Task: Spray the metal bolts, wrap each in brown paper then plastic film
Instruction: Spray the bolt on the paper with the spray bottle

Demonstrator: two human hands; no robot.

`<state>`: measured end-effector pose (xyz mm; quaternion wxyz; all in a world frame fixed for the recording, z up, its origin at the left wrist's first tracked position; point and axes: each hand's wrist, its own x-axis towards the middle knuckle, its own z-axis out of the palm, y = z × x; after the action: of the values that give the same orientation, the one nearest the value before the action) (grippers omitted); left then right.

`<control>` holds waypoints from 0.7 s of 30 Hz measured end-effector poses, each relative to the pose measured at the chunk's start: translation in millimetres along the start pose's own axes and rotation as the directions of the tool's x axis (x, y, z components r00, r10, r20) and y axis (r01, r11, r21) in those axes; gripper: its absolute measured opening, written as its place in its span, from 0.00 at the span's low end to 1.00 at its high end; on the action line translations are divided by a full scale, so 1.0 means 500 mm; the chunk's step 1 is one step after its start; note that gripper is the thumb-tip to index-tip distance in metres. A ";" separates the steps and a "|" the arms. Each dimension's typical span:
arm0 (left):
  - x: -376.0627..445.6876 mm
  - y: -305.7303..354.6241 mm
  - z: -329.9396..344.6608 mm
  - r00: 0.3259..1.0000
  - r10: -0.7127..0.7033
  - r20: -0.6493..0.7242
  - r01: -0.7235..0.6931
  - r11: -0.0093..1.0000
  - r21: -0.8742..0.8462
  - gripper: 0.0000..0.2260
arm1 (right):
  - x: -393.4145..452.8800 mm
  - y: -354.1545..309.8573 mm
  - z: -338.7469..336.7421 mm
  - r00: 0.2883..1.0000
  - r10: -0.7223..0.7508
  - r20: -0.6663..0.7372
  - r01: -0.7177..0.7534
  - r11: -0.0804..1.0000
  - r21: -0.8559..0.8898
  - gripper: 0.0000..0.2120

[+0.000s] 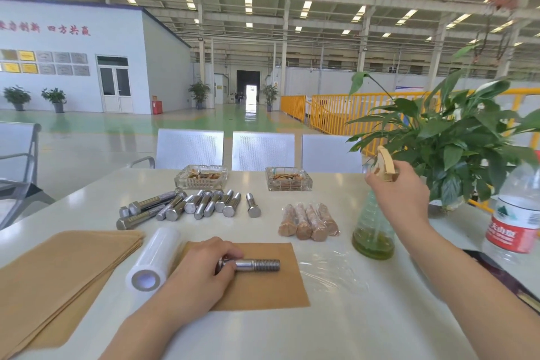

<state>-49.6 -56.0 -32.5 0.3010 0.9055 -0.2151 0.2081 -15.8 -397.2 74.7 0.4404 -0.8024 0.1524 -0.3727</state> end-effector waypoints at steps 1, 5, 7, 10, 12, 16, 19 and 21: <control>0.001 0.000 0.001 1.000 -0.004 -0.008 0.004 1.000 -0.014 0.10 | 0.004 0.000 0.001 1.000 0.021 -0.005 -0.021 1.000 0.019 0.20; 0.005 -0.004 0.004 1.000 -0.028 -0.003 0.028 0.999 -0.042 0.15 | 0.015 -0.002 0.001 0.998 -0.003 0.055 0.000 0.998 0.062 0.15; 0.006 -0.008 0.006 0.999 -0.037 -0.009 0.036 0.998 -0.049 0.16 | 0.009 0.000 0.001 0.990 -0.051 0.133 0.039 0.995 0.087 0.13; 0.007 -0.009 0.007 0.999 -0.038 -0.006 0.037 0.998 -0.046 0.15 | -0.004 -0.008 0.000 0.987 -0.083 0.140 0.066 0.991 0.118 0.10; 0.007 -0.010 0.007 0.999 -0.034 0.000 0.034 0.998 -0.043 0.15 | -0.020 -0.028 -0.005 0.981 -0.078 0.177 0.050 0.986 0.160 0.07; 0.009 -0.010 0.006 0.999 -0.054 0.004 0.054 0.997 -0.046 0.15 | -0.084 -0.107 -0.029 0.889 -0.075 0.452 0.047 0.996 0.074 0.11; 0.010 -0.006 0.001 0.995 -0.100 0.005 0.100 0.993 -0.069 0.16 | -0.165 -0.161 -0.028 0.579 0.087 0.811 -0.139 0.990 -0.007 0.15; 0.010 -0.003 -0.002 0.991 -0.130 0.009 0.130 0.987 -0.089 0.16 | -0.218 -0.181 -0.013 0.350 0.182 0.919 -0.256 0.962 -0.093 0.13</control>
<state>-45.2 -55.6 -29.8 0.3537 0.9035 -0.1652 0.1766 -101.7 -287.3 100.7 0.5224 -0.8303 -0.0244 0.1926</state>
